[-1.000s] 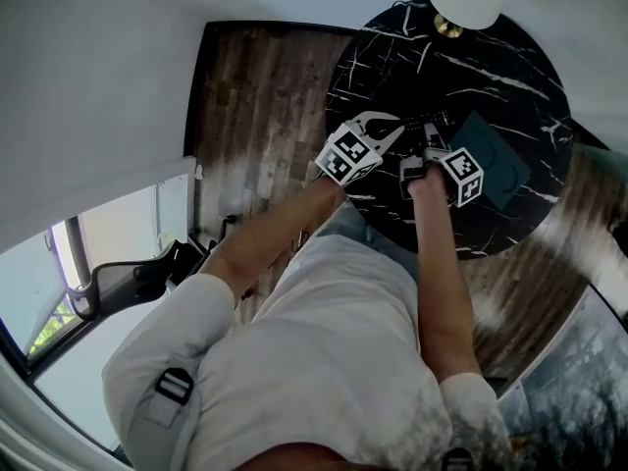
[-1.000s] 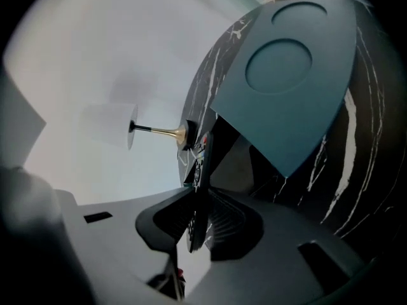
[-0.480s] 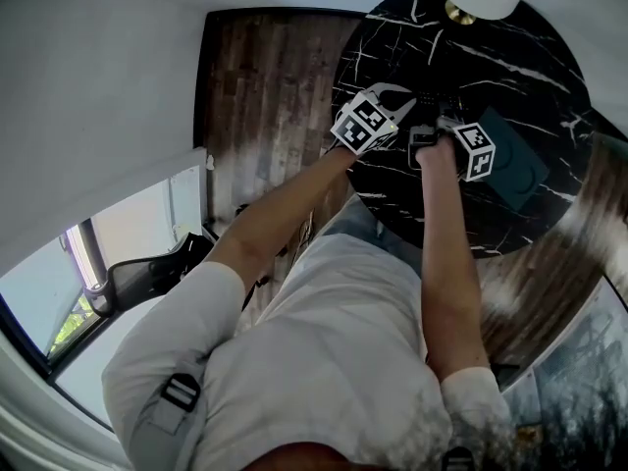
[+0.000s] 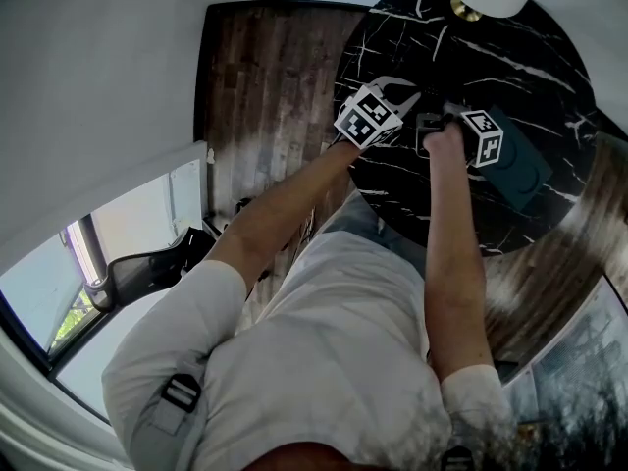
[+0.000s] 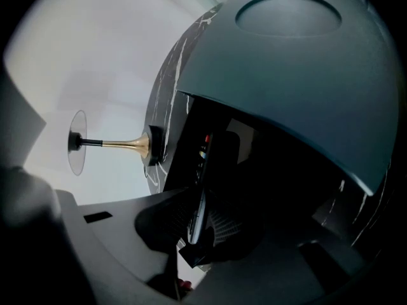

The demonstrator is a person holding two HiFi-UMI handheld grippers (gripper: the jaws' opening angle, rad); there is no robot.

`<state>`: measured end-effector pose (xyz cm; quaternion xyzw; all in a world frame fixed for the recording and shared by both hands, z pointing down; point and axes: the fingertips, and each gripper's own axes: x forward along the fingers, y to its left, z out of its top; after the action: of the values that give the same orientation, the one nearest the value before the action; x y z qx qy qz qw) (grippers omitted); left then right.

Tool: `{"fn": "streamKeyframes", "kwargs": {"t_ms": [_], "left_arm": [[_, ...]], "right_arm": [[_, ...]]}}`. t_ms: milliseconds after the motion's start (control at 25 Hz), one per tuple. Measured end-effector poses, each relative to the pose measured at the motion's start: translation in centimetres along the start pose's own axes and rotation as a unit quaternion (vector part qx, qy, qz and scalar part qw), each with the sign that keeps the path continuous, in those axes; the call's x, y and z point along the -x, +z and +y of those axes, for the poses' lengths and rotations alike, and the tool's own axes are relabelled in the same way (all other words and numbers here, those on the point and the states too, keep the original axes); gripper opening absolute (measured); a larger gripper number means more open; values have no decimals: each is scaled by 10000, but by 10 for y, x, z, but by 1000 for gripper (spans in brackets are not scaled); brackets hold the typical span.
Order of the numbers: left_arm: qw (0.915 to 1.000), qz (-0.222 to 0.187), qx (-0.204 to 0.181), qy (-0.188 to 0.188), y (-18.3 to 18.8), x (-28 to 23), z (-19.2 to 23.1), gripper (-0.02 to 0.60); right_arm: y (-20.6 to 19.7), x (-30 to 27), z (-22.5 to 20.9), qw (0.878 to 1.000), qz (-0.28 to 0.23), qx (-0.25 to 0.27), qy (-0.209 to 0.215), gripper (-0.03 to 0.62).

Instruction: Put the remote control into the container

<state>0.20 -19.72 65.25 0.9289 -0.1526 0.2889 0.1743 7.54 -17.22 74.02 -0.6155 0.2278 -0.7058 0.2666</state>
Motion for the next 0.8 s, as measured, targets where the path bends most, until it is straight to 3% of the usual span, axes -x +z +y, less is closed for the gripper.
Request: {"fn": "streamKeyframes", "kwargs": {"t_ms": [360, 800], "left_arm": [[10000, -54, 12, 58, 1, 8, -1, 6], [9997, -172, -14, 164, 3, 29, -12, 6]], "right_arm": [[0, -6, -4, 9991, 278, 51, -329, 69], [-10, 6, -4, 9978, 608, 187, -182, 69]]}}
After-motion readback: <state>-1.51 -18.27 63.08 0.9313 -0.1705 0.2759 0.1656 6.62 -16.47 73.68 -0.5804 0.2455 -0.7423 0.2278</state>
